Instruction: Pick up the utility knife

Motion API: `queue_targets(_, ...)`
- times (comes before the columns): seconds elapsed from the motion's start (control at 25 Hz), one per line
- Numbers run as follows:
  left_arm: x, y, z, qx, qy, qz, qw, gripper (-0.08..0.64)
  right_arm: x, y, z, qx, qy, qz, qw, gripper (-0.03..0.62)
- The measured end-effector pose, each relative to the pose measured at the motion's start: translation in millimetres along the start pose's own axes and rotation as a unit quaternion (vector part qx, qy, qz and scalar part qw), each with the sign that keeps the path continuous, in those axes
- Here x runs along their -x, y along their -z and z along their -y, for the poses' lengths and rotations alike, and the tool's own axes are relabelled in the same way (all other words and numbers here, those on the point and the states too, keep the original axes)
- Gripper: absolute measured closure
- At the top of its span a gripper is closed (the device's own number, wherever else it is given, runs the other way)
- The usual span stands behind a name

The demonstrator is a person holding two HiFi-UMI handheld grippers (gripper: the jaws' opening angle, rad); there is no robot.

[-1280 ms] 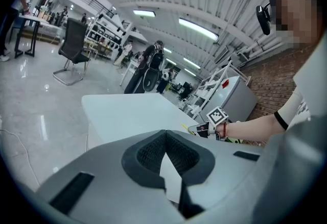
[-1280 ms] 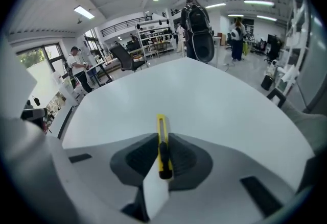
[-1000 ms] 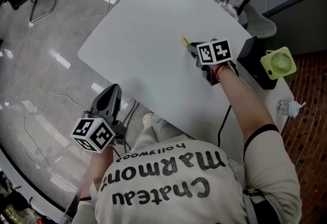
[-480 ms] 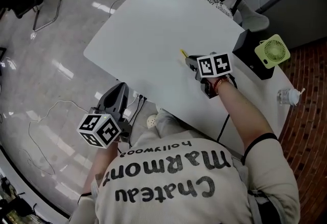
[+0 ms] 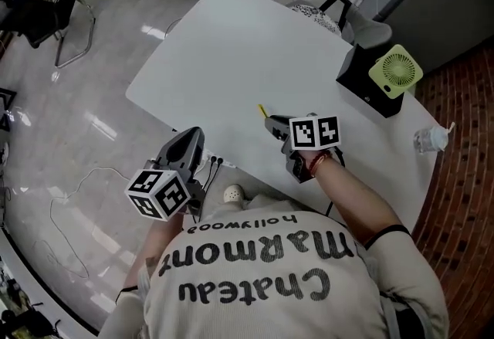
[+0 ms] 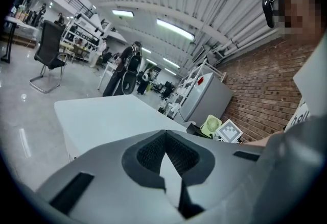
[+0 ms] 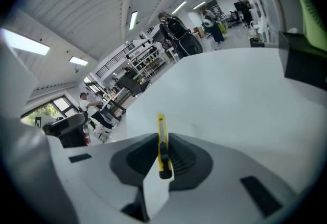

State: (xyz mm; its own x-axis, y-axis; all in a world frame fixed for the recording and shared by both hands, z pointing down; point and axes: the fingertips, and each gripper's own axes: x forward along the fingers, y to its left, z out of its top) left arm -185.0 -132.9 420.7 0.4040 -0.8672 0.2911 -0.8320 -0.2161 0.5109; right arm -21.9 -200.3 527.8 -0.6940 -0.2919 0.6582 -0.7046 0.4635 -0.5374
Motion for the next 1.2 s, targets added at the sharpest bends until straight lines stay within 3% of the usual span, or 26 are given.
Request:
queue_targets(0.24,-13,0,49,-0.007,0.007,0.016,0.9998,0.560,36,6,-22,-0.001,-0.045,0.018,0.999,0.531)
queue_targets(0.68,15,13,119,-0.006,-0.021,0.074,0.9970,0.560,110,-1,-38,-0.003,-0.078,0.090,0.993,0.531)
queue_targets(1.2,44,18,181,-0.040,-0.041,0.120,0.9911,0.560,202,-14,-56,0.020,-0.105,0.208,0.972,0.531)
